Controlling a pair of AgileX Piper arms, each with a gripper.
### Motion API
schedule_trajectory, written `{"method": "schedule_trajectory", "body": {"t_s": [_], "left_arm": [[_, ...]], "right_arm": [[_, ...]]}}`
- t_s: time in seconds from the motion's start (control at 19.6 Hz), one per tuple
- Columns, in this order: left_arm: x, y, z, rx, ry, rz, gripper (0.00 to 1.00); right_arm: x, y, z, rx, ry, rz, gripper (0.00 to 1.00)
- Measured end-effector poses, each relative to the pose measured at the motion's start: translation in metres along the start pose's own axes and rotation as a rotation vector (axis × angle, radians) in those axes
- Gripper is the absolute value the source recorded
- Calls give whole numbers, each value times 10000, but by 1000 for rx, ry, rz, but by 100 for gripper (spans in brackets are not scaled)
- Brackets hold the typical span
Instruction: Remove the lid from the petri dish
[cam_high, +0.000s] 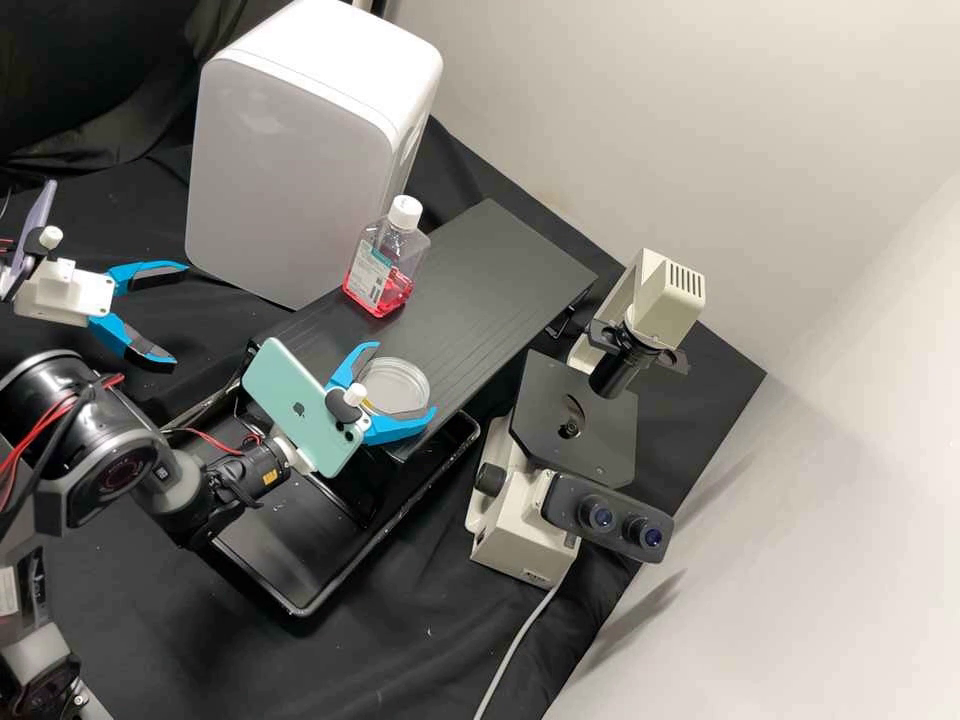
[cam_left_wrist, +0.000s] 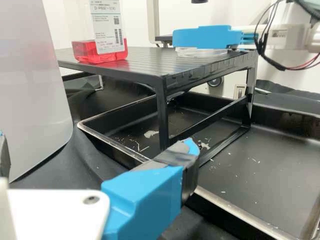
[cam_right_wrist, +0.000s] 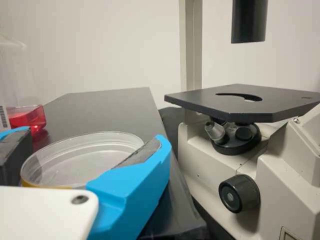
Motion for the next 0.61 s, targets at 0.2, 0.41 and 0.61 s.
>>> {"method": "schedule_trajectory", "body": {"t_s": [0.2,0.41,0.61], "left_arm": [[0,0,0,0,0,0,100],[0,0,0,12,0,0,100],[0,0,0,21,0,0,100]], "right_arm": [[8,-28,8,2,-6,-4,0],[8,-36,2,-4,-8,-2,100],[8,-37,1,-29,-8,-2,100]]}}
